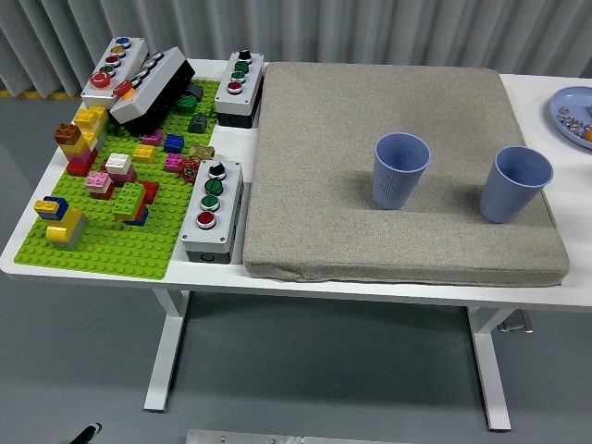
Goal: Pick cup pour cup place
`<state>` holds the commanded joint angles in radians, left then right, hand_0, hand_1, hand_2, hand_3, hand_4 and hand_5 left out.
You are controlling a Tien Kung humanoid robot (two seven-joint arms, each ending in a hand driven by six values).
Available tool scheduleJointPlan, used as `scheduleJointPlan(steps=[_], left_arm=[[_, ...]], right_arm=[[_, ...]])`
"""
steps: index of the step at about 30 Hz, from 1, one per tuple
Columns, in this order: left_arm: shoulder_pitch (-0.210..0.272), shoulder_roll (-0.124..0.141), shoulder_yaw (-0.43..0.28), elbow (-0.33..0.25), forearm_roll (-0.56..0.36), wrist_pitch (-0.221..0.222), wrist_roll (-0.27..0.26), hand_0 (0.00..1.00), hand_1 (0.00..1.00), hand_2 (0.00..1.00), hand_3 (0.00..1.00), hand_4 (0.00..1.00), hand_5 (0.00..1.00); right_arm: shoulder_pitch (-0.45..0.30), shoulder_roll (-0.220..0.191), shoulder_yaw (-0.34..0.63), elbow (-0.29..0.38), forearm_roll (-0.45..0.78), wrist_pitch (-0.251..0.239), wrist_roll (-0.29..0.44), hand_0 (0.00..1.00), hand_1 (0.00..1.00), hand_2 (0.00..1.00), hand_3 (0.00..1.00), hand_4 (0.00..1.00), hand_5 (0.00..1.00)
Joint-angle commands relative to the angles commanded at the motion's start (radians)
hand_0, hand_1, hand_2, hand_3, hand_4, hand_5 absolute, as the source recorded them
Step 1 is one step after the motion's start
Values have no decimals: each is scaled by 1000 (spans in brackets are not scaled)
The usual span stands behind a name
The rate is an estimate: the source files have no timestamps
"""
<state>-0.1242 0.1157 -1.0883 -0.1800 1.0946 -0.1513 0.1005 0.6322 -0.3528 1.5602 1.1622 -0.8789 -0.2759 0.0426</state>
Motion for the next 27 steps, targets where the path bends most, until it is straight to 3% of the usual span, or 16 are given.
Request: scheduleJointPlan(steps=[27], left_arm=[[10, -3, 6, 0, -16, 1, 2, 830, 789, 862, 774, 596, 998]], right_arm=[[-15, 3, -7, 12, -45, 23, -44, 933, 837, 852, 848, 793, 998]])
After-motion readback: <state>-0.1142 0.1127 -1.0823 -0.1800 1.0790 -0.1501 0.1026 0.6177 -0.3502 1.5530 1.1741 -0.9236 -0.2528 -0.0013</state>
